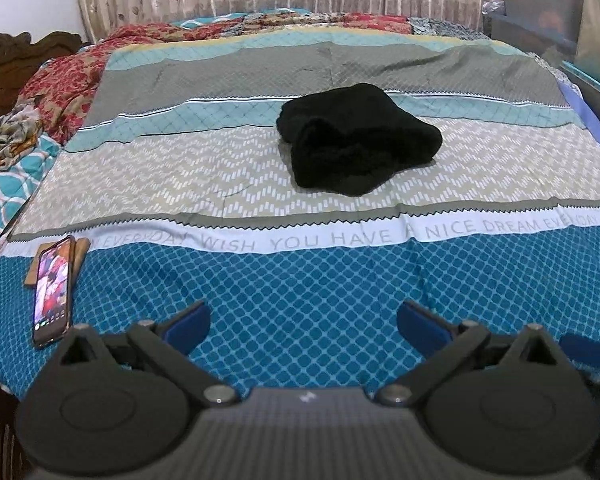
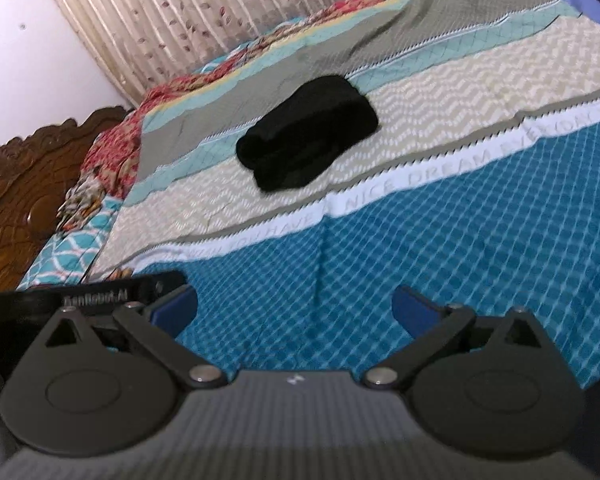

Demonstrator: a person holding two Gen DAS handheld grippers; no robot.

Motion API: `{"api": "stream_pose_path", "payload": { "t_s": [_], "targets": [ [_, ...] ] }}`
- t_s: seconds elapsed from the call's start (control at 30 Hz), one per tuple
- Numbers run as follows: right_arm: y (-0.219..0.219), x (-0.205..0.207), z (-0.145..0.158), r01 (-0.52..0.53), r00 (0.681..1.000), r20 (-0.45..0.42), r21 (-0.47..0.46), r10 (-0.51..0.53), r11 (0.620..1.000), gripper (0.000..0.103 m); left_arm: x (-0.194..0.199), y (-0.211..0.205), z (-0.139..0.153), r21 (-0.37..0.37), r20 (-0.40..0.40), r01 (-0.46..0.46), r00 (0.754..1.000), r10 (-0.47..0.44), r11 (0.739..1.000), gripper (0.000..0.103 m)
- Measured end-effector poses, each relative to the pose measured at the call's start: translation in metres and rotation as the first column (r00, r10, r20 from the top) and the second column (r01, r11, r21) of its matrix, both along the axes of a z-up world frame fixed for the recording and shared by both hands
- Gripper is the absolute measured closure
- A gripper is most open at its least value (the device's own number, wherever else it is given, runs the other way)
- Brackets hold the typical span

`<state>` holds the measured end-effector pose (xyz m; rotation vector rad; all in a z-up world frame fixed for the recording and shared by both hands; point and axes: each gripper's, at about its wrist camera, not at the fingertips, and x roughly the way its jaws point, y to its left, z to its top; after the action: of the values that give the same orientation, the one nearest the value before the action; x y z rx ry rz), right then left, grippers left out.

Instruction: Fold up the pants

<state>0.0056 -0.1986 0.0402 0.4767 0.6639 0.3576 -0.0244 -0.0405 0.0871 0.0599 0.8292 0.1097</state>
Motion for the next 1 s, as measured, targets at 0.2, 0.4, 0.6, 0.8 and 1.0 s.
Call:
{"api": "stream_pose_path", "payload": {
  "t_s": [0.2,0.4,0.6,0.8,1.0],
  "targets": [
    [0.01,0.001,0.001,-0.013,1.0,-0.011,-0.034,0.013,0.999,0.0,-0.004,0.004,-0.002,-0.005,-0.013,-0.015,1.0,0.015,1.0,0.0],
    [0.008,0.003,-0.003,0.002,1.0,-0.031,-0.027,-0.002,1.0,0.0,-0.006,0.006,-0.007,0.044,-0.003,-0.041,0.999,0.041,0.998,0.0],
    [0.01,0.005,-0.008,-0.001,0.999,-0.055,-0.028,-0.001,1.0,0.0,-0.003,0.009,-0.012,0.079,-0.017,-0.072,0.997,0.074,0.994,0.0],
    [0.01,0.006,-0.009,-0.002,0.998,-0.062,-0.031,0.0,1.0,0.0,-0.002,0.01,-0.018,0.078,-0.036,-0.071,0.997,0.074,0.994,0.0],
    [0.011,0.009,-0.011,-0.017,0.997,-0.077,-0.026,0.015,1.0,0.0,0.001,0.011,-0.024,0.073,-0.061,-0.071,0.995,0.075,0.995,0.0]
  ]
}}
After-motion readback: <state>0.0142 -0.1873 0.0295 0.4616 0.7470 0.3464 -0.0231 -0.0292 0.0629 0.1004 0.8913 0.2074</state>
